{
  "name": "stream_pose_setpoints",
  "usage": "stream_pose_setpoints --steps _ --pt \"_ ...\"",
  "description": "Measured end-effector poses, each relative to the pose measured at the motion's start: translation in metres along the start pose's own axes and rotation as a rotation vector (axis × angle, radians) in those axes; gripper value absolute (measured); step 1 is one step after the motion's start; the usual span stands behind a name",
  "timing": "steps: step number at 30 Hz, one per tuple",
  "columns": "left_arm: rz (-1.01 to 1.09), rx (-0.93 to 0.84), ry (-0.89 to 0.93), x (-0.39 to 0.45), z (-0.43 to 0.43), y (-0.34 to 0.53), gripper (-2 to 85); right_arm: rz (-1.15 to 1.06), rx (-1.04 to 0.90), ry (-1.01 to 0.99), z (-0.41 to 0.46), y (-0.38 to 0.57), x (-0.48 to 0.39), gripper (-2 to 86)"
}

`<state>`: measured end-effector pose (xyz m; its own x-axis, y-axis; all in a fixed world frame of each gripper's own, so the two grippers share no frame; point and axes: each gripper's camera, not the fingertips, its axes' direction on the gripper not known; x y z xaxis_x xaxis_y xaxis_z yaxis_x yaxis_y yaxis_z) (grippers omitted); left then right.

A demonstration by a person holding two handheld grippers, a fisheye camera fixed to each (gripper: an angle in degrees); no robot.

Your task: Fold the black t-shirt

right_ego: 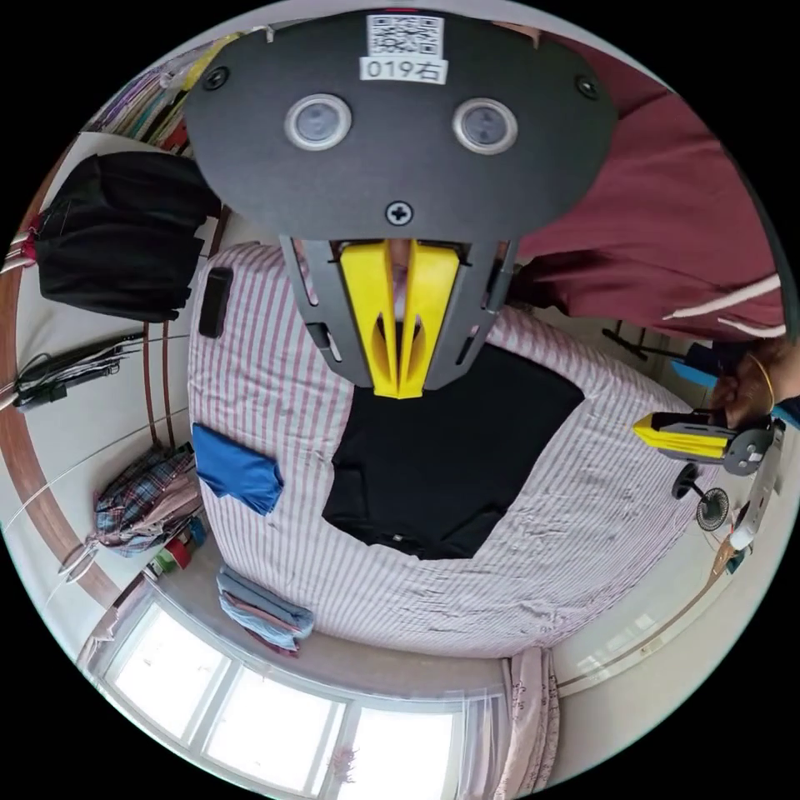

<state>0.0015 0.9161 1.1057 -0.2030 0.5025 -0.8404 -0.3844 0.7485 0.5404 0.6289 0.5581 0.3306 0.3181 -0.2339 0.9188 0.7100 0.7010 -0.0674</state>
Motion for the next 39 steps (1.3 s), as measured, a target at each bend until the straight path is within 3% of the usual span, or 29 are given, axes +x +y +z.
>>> stream_pose_setpoints --steps 11,19,25,28,32,39 --pt "-0.234 -0.156 0.027 -0.057 0.010 0.021 0.6 0.151 -0.230 -0.081 0.074 -0.004 0.012 -0.6" --pt "-0.360 -0.154 -0.143 -0.070 0.009 0.018 0.9 0.073 -0.270 -0.110 0.144 -0.030 0.043 1.2" --pt "-0.533 -0.074 -0.058 -0.118 0.013 0.032 3.3 0.073 -0.358 -0.199 0.218 -0.036 0.080 8.3" --pt "-0.558 -0.061 0.019 -0.149 0.015 0.042 5.3 -0.010 -0.374 -0.136 0.248 -0.042 0.086 6.8" --pt "-0.501 -0.129 -0.025 -0.179 0.021 0.049 3.2 -0.139 -0.372 -0.035 0.284 -0.049 0.082 2.0" --pt "-0.545 -0.176 -0.086 -0.218 0.020 0.059 1.0 0.117 -0.435 -0.174 0.352 -0.062 0.122 -0.3"
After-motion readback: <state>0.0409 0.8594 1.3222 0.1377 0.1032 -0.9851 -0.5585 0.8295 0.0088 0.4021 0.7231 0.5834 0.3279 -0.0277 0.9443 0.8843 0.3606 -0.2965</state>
